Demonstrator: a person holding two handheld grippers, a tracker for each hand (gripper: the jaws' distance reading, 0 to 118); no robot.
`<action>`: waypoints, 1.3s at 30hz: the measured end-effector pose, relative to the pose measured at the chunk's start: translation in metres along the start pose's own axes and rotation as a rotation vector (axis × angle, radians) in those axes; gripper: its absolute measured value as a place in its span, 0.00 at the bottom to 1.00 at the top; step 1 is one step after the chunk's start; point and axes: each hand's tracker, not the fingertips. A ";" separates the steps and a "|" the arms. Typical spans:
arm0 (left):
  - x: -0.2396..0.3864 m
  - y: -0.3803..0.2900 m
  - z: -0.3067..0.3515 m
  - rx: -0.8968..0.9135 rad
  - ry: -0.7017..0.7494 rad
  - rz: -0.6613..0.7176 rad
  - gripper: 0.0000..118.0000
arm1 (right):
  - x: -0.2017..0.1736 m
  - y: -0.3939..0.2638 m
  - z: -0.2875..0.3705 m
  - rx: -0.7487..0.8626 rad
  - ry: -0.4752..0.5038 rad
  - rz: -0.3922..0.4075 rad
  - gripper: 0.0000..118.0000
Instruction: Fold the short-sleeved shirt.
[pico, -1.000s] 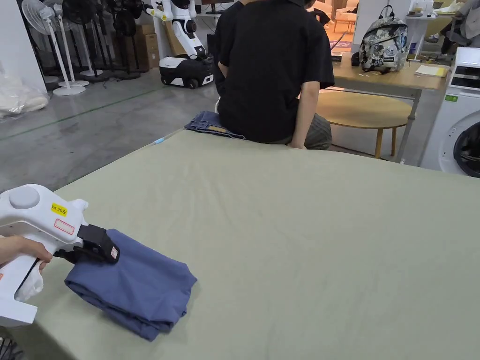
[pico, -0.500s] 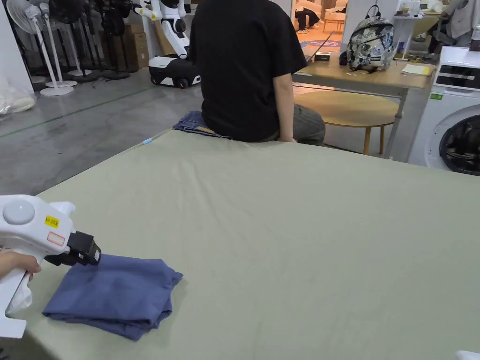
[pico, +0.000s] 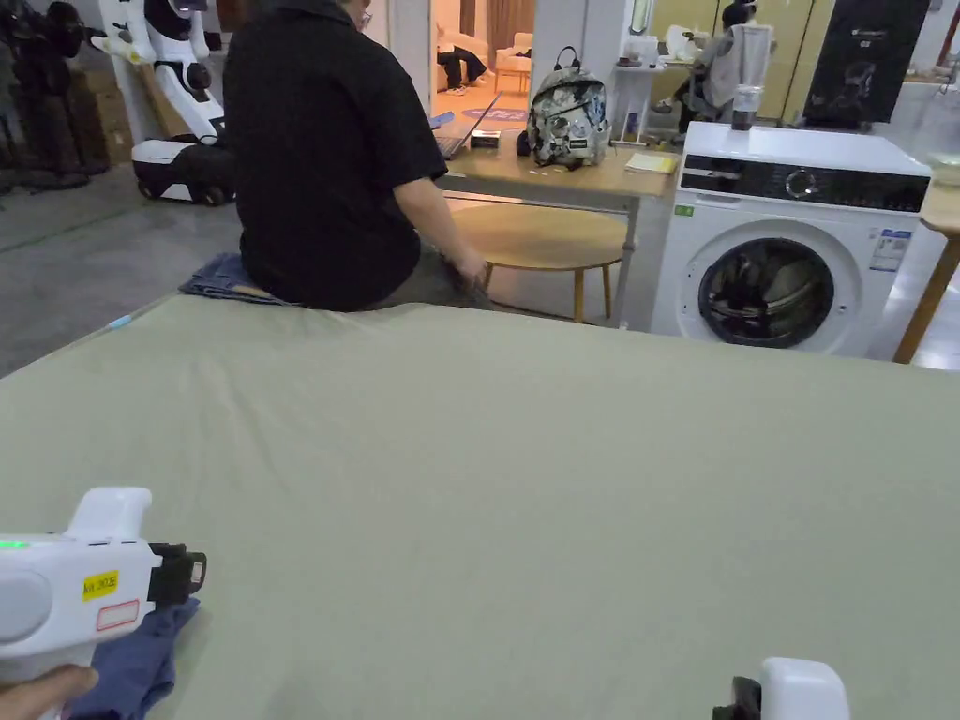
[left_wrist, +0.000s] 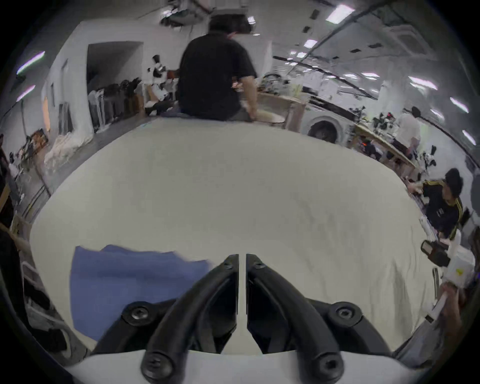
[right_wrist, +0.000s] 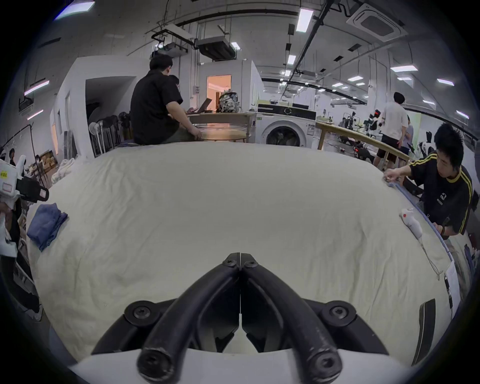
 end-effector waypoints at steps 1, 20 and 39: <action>0.016 0.000 0.000 0.013 -0.028 -0.009 0.00 | 0.003 0.001 0.002 0.007 -0.002 -0.005 0.00; 0.266 -0.038 0.011 0.452 -0.045 -0.137 0.00 | 0.068 0.022 0.046 0.275 -0.139 -0.116 0.00; 0.278 -0.032 0.025 0.584 0.006 -0.132 0.00 | 0.070 0.028 0.061 0.439 -0.174 -0.100 0.00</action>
